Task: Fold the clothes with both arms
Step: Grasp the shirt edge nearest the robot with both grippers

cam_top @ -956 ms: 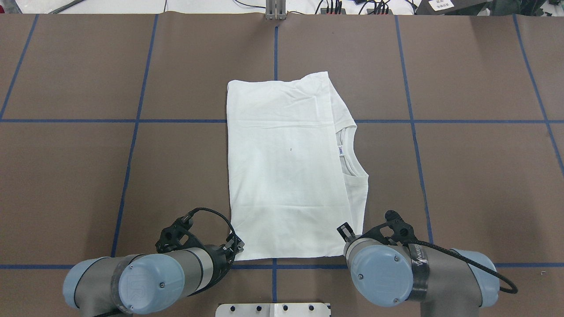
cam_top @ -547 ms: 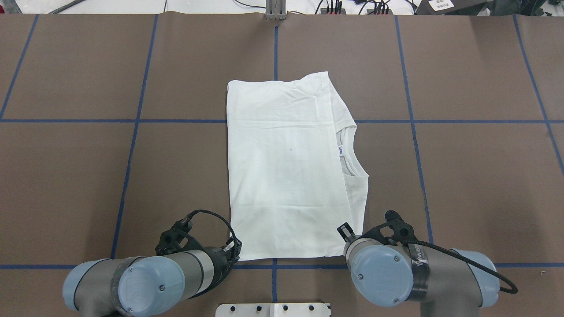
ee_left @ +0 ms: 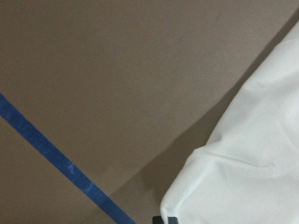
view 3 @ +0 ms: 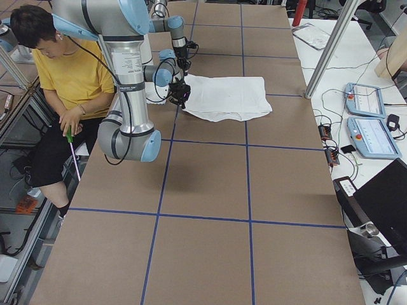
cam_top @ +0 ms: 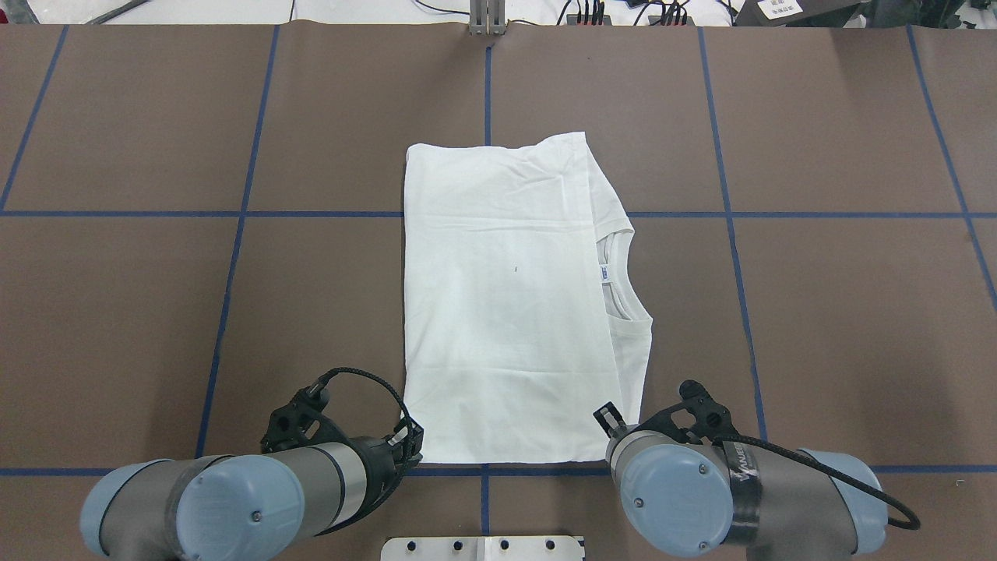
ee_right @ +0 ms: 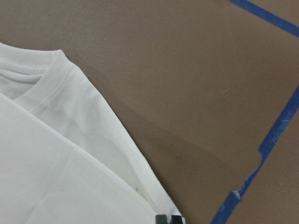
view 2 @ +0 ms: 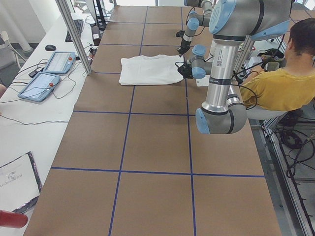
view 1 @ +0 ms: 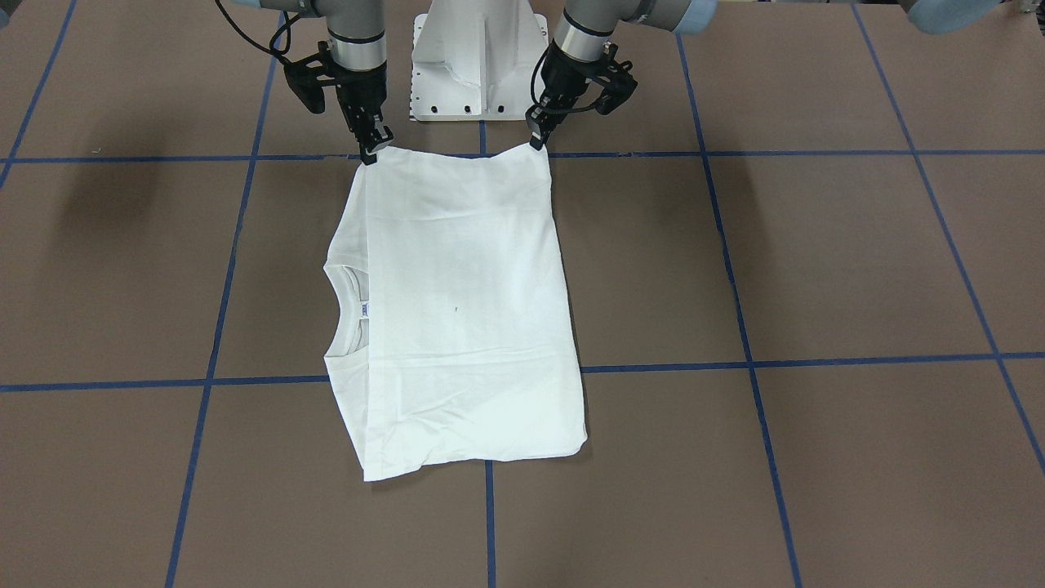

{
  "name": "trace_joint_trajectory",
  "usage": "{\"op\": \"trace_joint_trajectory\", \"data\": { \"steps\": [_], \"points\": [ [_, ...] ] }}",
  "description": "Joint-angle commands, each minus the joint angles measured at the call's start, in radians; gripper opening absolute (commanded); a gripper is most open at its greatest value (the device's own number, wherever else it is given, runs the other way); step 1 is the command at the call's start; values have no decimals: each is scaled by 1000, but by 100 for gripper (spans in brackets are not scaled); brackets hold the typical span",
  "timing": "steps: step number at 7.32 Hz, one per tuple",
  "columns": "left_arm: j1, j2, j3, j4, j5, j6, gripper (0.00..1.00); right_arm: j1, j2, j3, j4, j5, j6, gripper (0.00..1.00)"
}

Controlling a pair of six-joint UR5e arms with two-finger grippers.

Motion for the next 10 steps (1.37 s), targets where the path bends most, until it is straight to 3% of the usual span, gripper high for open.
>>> {"op": "trace_joint_trajectory", "data": {
  "steps": [1,3,4,5,6,8,10],
  "points": [
    [59,22,-135,62,1,-65,0,-40,-39,137,-66,0,11,0],
    [53,20,-209,63,-2,-82,0,-44,-44,267,-157,3,9,0],
    [42,11,-208,63,-5,-67,0,0,-32,275,-156,17,-6,0],
    [-28,-4,-191,63,-10,-9,0,44,-24,252,-153,65,-39,0],
    [-95,-27,-165,64,-28,78,0,148,59,200,-154,123,-142,0],
    [-236,-102,-74,64,-141,170,0,285,112,85,-143,214,-281,0],
    [-324,-148,22,52,-148,273,0,404,172,-4,-130,288,-407,0]
  ]
}}
